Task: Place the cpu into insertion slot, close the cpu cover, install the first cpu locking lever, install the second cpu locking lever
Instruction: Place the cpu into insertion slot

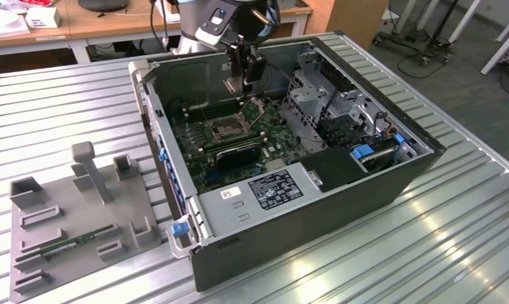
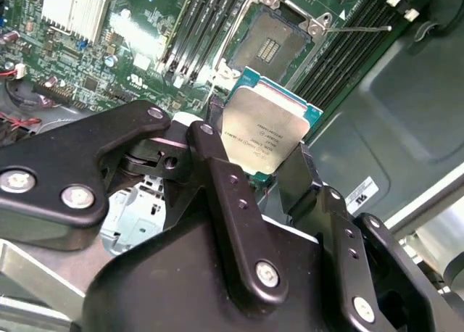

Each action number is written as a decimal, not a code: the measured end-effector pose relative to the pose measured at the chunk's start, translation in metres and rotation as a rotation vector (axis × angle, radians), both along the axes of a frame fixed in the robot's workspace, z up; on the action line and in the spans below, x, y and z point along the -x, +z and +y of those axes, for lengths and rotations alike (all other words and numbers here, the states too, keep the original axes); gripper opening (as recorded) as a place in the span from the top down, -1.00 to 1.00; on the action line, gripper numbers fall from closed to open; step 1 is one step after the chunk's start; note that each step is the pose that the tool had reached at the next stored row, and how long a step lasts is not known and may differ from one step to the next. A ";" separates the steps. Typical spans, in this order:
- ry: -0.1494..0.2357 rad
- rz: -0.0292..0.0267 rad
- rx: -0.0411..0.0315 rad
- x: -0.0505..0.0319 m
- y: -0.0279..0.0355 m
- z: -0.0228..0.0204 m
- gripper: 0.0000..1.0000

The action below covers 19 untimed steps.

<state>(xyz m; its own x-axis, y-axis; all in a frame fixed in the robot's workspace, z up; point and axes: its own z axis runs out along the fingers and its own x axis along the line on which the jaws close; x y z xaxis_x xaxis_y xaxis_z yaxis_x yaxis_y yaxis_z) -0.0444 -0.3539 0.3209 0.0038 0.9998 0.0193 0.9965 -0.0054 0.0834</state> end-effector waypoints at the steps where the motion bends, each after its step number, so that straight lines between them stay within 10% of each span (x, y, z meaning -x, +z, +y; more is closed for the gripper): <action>1: 0.002 0.0011 -0.0001 0.0001 -0.0018 0.0000 -0.08; 19: 0.004 0.0023 -0.0004 0.0002 -0.0052 0.0000 -0.08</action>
<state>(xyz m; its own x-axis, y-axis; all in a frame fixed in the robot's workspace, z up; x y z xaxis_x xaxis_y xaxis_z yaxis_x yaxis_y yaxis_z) -0.0445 -0.3539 0.3157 0.0002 0.9998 0.0197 0.9967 -0.0018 0.0811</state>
